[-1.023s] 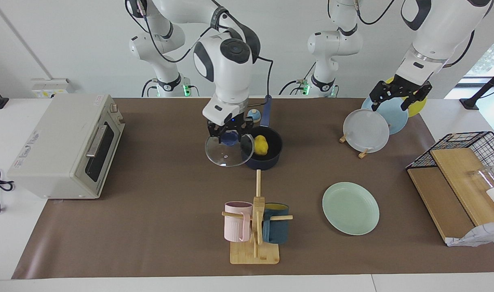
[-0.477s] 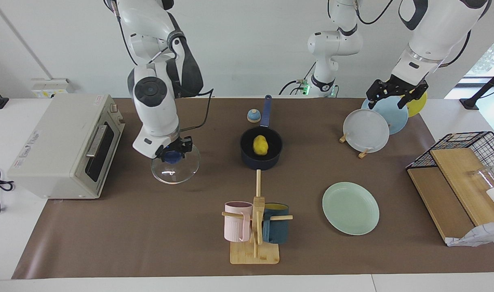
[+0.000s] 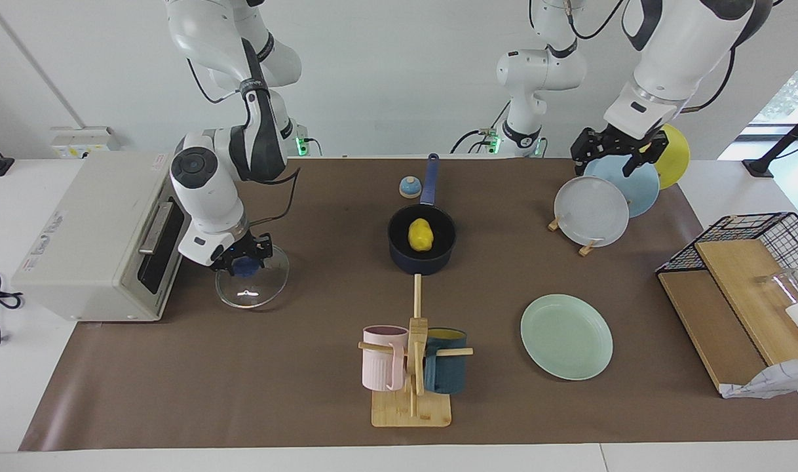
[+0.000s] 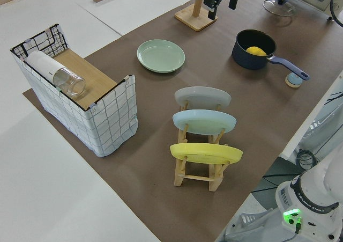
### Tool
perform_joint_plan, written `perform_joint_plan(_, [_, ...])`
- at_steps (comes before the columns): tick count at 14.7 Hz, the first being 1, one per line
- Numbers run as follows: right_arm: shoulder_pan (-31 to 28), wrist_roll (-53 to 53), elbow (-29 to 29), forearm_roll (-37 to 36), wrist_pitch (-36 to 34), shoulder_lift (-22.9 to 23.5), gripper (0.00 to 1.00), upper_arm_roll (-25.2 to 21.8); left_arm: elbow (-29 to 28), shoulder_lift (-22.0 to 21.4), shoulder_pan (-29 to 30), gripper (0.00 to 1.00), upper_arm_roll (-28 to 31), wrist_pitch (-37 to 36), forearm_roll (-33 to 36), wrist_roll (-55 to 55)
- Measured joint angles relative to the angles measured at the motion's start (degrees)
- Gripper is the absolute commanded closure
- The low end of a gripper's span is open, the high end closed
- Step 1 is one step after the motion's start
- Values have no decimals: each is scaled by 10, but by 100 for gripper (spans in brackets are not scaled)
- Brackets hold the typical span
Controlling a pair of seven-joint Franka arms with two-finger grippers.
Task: Transfer potato from pot to plate
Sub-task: 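Carry the glass lid away from the pot toward the toaster, then set the lid on the table while the left gripper reaches the pot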
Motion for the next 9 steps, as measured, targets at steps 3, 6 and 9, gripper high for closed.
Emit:
perform_joint_plan(3, [0,0,-42,0,29,-16,55,0,-34,-14,-68,0,-3,48,-10,-106])
perform_joint_plan(6, [-1,-2,-62,0,35,-27,48,0,-79,-17,-148,0,-5,109,-14,-216])
perform_joint_plan(9, [-1,-3,-67,-1,36,-31,27,0,-139,-12,-206,0,-6,196,-14,-285])
